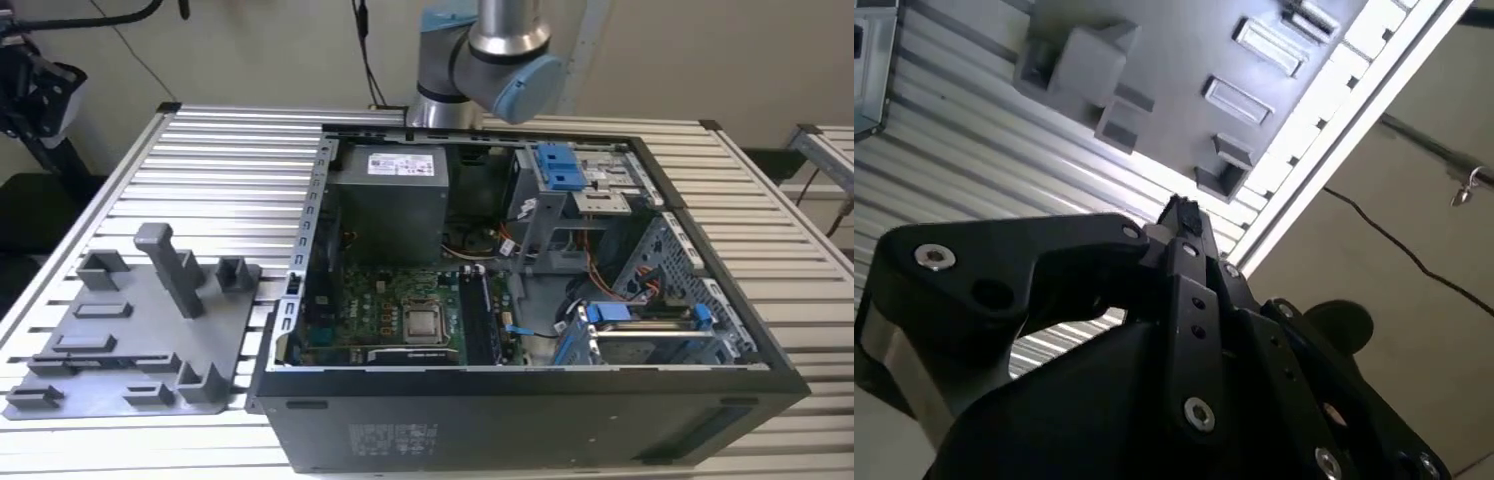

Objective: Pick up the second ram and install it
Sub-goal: 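Reach for the second ram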

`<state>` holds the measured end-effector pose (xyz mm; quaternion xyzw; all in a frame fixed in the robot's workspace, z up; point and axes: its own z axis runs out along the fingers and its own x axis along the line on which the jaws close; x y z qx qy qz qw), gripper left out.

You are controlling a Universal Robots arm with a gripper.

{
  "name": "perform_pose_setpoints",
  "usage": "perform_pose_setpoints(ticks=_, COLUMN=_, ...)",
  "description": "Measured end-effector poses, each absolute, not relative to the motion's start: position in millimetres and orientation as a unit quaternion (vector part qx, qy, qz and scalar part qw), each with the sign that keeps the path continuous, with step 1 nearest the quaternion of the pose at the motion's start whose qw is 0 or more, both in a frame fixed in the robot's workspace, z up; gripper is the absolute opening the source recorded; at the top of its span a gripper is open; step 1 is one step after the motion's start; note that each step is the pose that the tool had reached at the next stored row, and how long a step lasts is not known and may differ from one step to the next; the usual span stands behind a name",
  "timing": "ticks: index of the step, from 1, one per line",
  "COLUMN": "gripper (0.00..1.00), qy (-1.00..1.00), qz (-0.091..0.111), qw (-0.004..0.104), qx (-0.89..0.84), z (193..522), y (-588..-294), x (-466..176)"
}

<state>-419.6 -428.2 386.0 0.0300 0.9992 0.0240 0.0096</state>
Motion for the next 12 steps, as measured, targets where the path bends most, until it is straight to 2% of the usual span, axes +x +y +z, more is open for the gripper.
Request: perform_pose_setpoints(ticks=12, gripper=0.11, qy=0.999, qz=0.024, qw=0.010, qx=0.029, z=381, y=-462, x=-416)
